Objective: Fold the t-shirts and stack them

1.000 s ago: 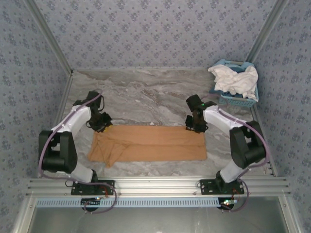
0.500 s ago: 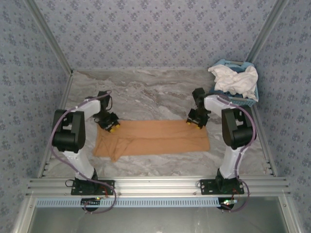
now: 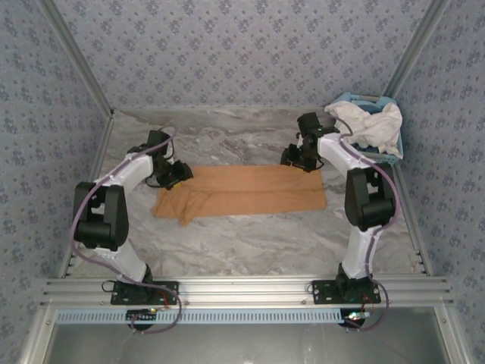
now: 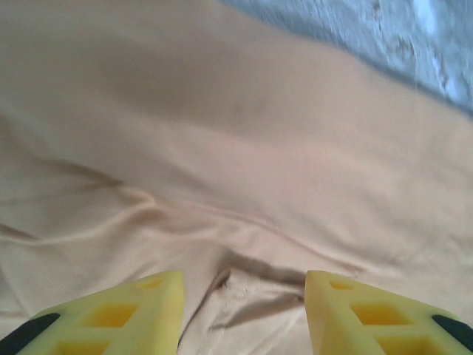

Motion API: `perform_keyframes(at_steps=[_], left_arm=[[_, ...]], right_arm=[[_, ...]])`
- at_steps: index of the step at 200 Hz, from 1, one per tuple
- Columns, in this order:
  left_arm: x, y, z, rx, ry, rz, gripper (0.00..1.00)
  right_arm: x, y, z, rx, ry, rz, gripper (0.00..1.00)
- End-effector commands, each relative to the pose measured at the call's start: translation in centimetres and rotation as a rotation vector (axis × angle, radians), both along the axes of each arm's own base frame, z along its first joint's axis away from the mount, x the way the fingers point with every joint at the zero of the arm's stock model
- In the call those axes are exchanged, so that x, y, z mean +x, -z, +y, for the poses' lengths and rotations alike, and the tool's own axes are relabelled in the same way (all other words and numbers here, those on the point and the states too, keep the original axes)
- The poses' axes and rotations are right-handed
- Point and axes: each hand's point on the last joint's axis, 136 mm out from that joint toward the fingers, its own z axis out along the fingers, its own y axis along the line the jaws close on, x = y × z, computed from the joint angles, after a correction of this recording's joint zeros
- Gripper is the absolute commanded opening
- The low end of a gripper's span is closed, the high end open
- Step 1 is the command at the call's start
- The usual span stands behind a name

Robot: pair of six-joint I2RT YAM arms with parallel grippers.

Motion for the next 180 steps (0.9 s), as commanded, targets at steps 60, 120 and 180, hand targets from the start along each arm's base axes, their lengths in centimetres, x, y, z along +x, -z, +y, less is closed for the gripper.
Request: perform_keyframes(at_steps=[60, 120, 180], left_arm=[[-1.0, 3.4, -2.9, -0.115, 0.246, -0.007, 0.43], [-1.9, 4.1, -3.3, -0.104, 0.257, 0.014, 0.29], [-3.8, 2.2, -3.9, -0.064, 0.238, 0.023, 0.10]], right_arm=[[-5.6, -5.6, 4.5, 0.179, -0.075, -0.078, 0.55], [-7.0, -5.8, 4.5, 0.200, -0.059, -0.072, 0.55], [-7.5, -5.0, 4.4, 0.196, -0.061, -0.049, 0.53]])
